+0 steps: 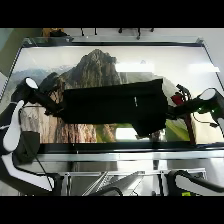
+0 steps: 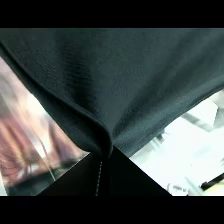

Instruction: Fold the shirts.

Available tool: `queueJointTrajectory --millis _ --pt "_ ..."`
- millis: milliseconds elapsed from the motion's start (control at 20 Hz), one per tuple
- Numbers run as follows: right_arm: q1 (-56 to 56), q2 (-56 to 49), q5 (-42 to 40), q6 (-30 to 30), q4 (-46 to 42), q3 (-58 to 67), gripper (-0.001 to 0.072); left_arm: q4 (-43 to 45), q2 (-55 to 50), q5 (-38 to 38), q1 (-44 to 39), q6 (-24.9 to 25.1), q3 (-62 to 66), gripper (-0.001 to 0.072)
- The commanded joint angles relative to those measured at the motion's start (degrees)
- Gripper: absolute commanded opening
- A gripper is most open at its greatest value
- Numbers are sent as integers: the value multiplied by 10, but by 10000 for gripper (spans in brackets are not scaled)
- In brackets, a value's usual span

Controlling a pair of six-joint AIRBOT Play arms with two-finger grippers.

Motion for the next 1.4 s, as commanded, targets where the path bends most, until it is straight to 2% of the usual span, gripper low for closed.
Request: queueJointTrajectory --millis 0,100,200,300,400,700,850,1000,1350 --pt "1 77 18 33 -30 -37 27 3 113 26 22 28 -135 14" --pt "1 94 8 32 -23 -38 27 2 159 28 45 32 -184 14" --pt "1 95 -41 10 10 -31 27 1 195 52 60 39 -196 14" --pt "2 70 -94 -51 84 -11 27 0 210 83 61 39 -170 14" --pt "2 24 -110 -106 159 18 27 -6 202 89 58 34 -129 14" --pt "3 -148 -135 -174 218 145 28 -2 98 91 17 28 -2 15" --pt "3 -209 -175 -235 273 174 29 5 29 94 -2 24 41 15" --pt "3 -256 -223 -248 280 190 32 36 -33 100 -4 6 66 15" --pt "4 -318 -240 -276 280 194 36 47 -110 118 -4 -1 106 15"
